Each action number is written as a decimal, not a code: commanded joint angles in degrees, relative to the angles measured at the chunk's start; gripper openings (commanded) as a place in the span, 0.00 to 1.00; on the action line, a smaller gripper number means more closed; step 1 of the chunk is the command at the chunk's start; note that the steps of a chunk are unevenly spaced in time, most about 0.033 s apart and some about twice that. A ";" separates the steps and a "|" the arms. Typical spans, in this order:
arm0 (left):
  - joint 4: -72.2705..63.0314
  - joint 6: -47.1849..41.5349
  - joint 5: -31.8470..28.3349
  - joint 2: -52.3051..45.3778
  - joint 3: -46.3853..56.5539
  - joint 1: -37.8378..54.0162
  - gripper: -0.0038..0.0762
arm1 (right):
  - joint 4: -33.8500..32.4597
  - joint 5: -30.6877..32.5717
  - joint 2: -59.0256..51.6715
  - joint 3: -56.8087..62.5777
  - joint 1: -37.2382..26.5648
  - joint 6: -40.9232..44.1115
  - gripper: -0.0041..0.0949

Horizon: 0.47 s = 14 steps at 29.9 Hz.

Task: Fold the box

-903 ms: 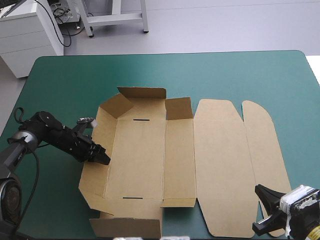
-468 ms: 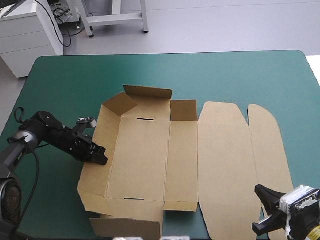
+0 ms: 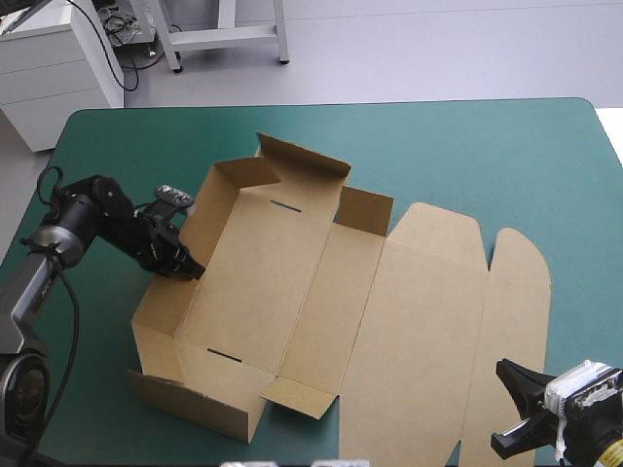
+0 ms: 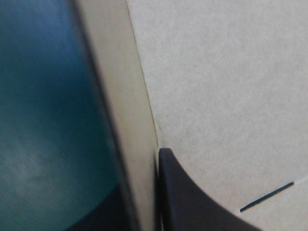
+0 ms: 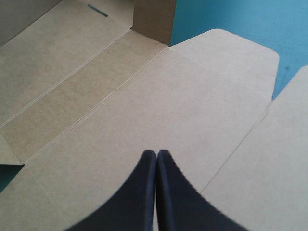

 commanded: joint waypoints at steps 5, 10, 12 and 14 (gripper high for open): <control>16.63 4.69 -3.67 0.25 -15.46 -16.26 0.04 | 0.32 -4.47 0.70 -1.44 -0.24 -0.52 0.02; 32.28 4.08 -9.48 4.34 -19.18 -27.44 0.04 | 0.32 -4.47 0.70 -1.44 -0.24 -0.52 0.02; 35.93 4.08 -13.10 5.66 -19.32 -30.61 0.04 | 0.32 -4.47 0.70 -1.44 -0.24 -0.52 0.02; 39.89 3.13 -16.76 6.27 -19.32 -32.83 0.04 | 0.00 -4.47 0.70 -1.44 -0.24 -0.52 0.02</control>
